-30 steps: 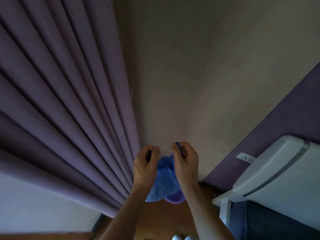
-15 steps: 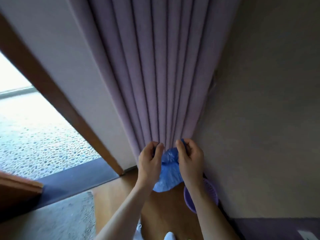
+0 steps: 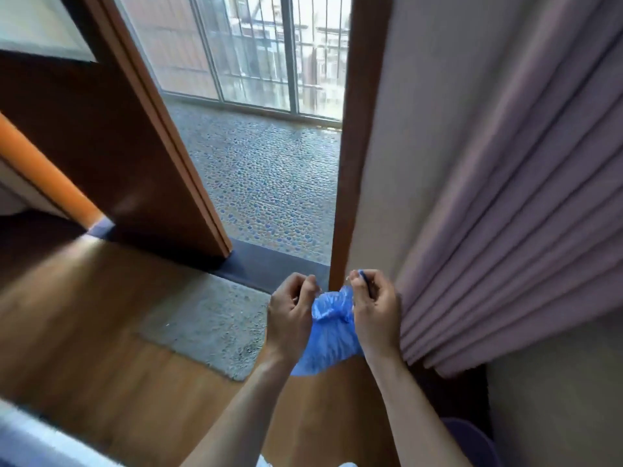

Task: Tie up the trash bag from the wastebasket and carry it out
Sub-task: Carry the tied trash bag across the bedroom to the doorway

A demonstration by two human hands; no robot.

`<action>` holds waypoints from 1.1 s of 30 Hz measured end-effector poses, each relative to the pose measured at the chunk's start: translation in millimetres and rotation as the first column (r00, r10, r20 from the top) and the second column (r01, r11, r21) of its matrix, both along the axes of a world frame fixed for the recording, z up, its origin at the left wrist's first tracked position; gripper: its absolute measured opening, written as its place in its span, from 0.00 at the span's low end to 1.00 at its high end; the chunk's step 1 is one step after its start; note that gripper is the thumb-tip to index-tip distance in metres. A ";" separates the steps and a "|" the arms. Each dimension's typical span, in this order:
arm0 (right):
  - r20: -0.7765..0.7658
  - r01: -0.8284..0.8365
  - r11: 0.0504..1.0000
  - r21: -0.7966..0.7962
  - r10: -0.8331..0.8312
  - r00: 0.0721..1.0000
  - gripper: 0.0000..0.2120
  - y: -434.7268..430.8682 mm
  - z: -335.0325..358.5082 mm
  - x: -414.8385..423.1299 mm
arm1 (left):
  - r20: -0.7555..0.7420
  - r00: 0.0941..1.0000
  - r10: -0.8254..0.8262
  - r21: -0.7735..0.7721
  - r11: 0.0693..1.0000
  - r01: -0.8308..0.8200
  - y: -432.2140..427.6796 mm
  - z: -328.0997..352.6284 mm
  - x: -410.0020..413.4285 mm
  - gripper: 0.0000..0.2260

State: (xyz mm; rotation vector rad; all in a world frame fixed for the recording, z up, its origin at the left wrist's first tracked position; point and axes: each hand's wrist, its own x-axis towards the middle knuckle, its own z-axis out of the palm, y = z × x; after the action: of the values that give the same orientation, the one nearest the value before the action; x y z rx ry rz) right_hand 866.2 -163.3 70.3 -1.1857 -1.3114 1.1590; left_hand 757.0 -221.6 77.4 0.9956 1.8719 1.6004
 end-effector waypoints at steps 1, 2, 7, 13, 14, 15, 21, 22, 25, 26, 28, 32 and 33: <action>0.007 -0.036 0.999 0.009 0.036 0.999 0.08 -4.4 1.1 -16.3 | 0.008 0.999 0.042 -0.001 0.999 -0.042 -9.6 -1.1 -14.3 0.13; 0.013 -0.077 0.997 0.022 0.077 0.997 0.08 -9.8 2.3 -32.8 | 0.017 0.997 0.082 -0.004 0.997 -0.082 -20.1 -1.4 -28.2 0.13; 0.064 -0.294 0.955 0.048 0.291 0.955 0.10 -46.4 -0.4 -120.7 | 0.050 0.963 0.265 -0.028 0.964 -0.264 -79.2 -6.1 -99.9 0.13; 0.067 -0.542 0.840 0.013 0.540 0.839 0.12 -111.8 -4.2 -223.6 | 0.068 0.873 0.484 -0.010 0.875 -0.484 -159.5 -12.9 -185.7 0.14; 0.075 -0.573 0.819 0.016 0.571 0.818 0.12 -121.8 -4.1 -238.2 | 0.070 0.856 0.512 -0.005 0.859 -0.513 -171.7 -12.6 -198.3 0.14; 0.085 -0.599 0.800 0.019 0.596 0.798 0.12 -131.2 -4.3 -252.9 | 0.066 0.838 0.541 -0.003 0.840 -0.542 -183.8 -12.8 -210.6 0.14; 0.119 -0.713 0.701 0.009 0.707 0.697 0.13 -187.2 -8.1 -333.9 | 0.036 0.721 0.692 0.010 0.721 -0.693 -259.3 -18.3 -275.1 0.13; 0.122 -0.732 0.682 0.003 0.726 0.677 0.13 -197.3 -8.7 -345.1 | 0.035 0.701 0.713 0.009 0.701 -0.713 -271.9 -19.8 -283.9 0.14; 0.127 -0.792 0.610 -0.006 0.786 0.605 0.13 -223.8 -9.1 -374.2 | 0.062 0.658 0.751 -0.003 0.659 -0.752 -303.2 -22.2 -306.1 0.13; 0.132 -0.808 0.589 -0.006 0.801 0.584 0.12 -230.5 -9.7 -384.0 | 0.070 0.641 0.764 -0.009 0.643 -0.766 -311.7 -22.4 -313.1 0.13; 0.149 -0.830 0.558 -0.007 0.821 0.551 0.12 -241.8 -11.6 -404.4 | 0.081 0.610 0.788 -0.016 0.613 -0.790 -326.3 -22.9 -327.2 0.12; 0.176 -0.864 0.503 -0.011 0.852 0.493 0.11 -260.4 -13.2 -448.9 | 0.099 0.534 0.840 -0.040 0.539 -0.841 -350.8 -27.1 -357.0 0.13; 0.167 -0.873 0.488 -0.019 0.862 0.478 0.11 -264.7 -13.4 -460.8 | 0.092 0.514 0.853 -0.043 0.519 -0.854 -355.5 -27.0 -365.0 0.13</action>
State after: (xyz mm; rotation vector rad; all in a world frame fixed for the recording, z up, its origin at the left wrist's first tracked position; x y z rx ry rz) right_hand 405.4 -427.9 56.9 -0.4772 -2.1903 1.7238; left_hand 391.9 -577.1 50.4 -0.1536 2.4553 2.0949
